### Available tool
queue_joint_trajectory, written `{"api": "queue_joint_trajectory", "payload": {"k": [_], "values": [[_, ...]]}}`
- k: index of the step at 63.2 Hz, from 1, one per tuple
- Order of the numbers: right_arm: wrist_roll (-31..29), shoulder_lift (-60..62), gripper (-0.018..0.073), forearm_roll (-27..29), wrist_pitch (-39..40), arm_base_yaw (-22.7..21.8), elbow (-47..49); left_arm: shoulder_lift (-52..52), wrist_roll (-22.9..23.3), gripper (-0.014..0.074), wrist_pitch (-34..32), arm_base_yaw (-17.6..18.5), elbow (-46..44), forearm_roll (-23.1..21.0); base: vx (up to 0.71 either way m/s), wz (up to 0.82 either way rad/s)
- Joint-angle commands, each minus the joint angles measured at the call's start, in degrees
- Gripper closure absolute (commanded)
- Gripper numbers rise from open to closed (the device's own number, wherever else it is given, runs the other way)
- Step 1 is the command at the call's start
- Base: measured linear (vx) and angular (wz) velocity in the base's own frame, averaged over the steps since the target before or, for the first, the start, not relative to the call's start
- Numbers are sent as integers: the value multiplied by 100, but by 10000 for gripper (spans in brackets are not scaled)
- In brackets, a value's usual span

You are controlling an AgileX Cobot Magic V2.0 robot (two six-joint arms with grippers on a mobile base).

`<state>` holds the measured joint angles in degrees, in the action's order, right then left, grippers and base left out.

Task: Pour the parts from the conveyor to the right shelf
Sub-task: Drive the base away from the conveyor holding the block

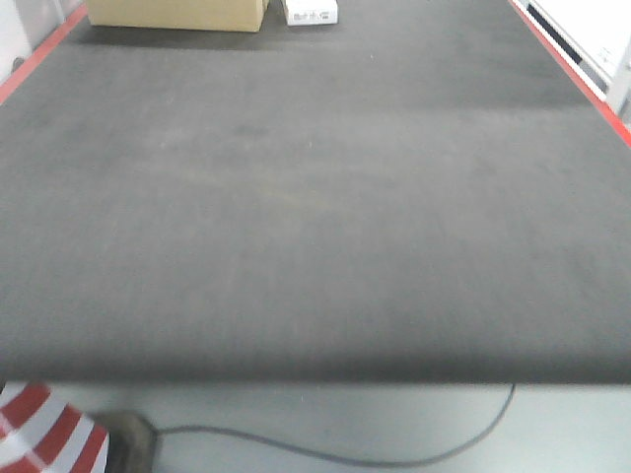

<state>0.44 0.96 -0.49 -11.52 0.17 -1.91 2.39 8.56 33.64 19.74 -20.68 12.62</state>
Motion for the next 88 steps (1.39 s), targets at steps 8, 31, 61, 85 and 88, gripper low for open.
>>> {"api": "queue_joint_trajectory", "payload": {"k": [8,31,61,85,88], "values": [[-44,60,568,-35,438,12,-84,64,54,603,-473,-9,-122,25,-43,-2],[-44,60,568,-35,438,12,-84,64,54,603,-473,-9,-122,25,-38,-7],[-44,60,568,-35,458,12,-84,64,54,603,-473,-9,-122,25,-23,5],[-44,60,568,-35,458,12,-84,64,54,603,-473,-9,-122,25,-9,-7],[-44,60,568,-35,458,12,-84,64,54,603,-473,-9,-122,25,-6,-40]]}}
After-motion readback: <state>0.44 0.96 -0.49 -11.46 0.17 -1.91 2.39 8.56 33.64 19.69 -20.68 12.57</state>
